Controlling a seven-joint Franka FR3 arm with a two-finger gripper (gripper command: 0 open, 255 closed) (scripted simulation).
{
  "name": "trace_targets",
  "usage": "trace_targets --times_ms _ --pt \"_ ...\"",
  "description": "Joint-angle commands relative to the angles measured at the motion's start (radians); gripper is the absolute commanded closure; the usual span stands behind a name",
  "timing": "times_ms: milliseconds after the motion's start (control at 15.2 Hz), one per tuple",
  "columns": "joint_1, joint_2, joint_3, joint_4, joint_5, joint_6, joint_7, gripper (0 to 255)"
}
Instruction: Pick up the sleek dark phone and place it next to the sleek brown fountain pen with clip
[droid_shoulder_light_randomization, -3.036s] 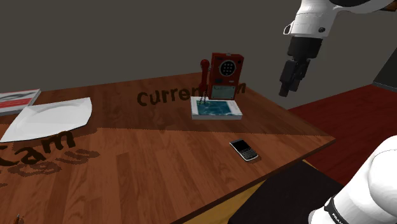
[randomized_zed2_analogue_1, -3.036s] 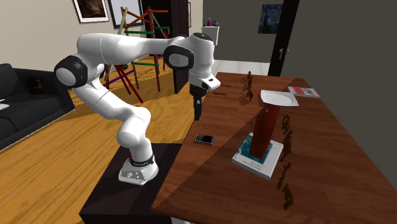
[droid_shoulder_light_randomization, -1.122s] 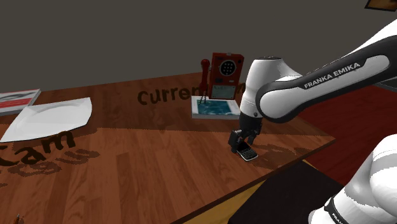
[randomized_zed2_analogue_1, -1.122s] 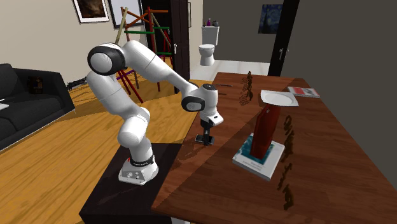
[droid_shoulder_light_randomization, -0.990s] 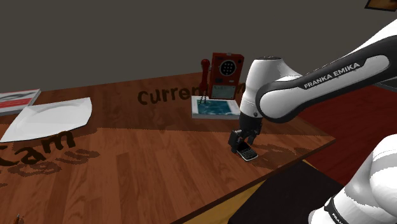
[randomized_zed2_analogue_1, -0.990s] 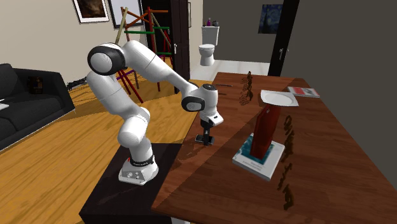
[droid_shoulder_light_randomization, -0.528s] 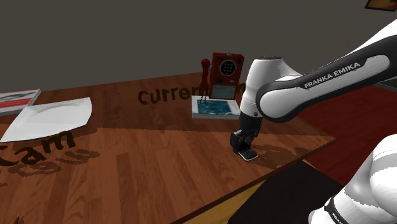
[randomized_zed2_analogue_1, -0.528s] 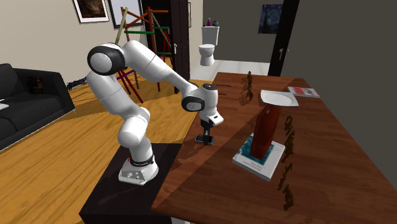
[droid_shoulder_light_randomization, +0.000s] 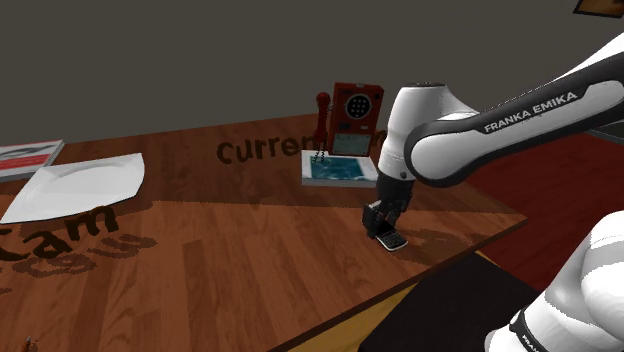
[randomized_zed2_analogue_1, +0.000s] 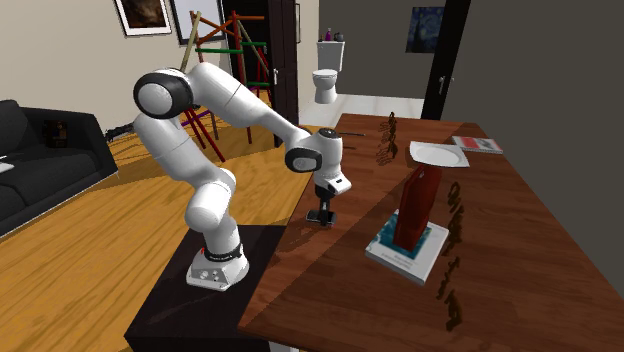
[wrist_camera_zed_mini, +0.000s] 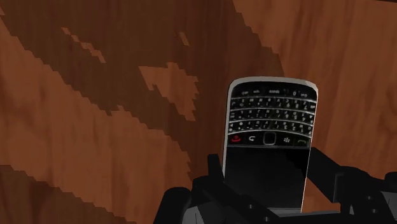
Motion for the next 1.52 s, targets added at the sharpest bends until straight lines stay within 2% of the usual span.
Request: trace_targets --times_ms 0,858,1452 --pt "-0.001 -0.017 -0.003 0.013 -0.003 -0.031 0.001 255" --pt "-0.005 -0.120 -0.021 0.114 -0.020 -0.235 0.013 255" --pt "0.063 0.085 0.153 0.296 0.016 -0.187 0.236 255"
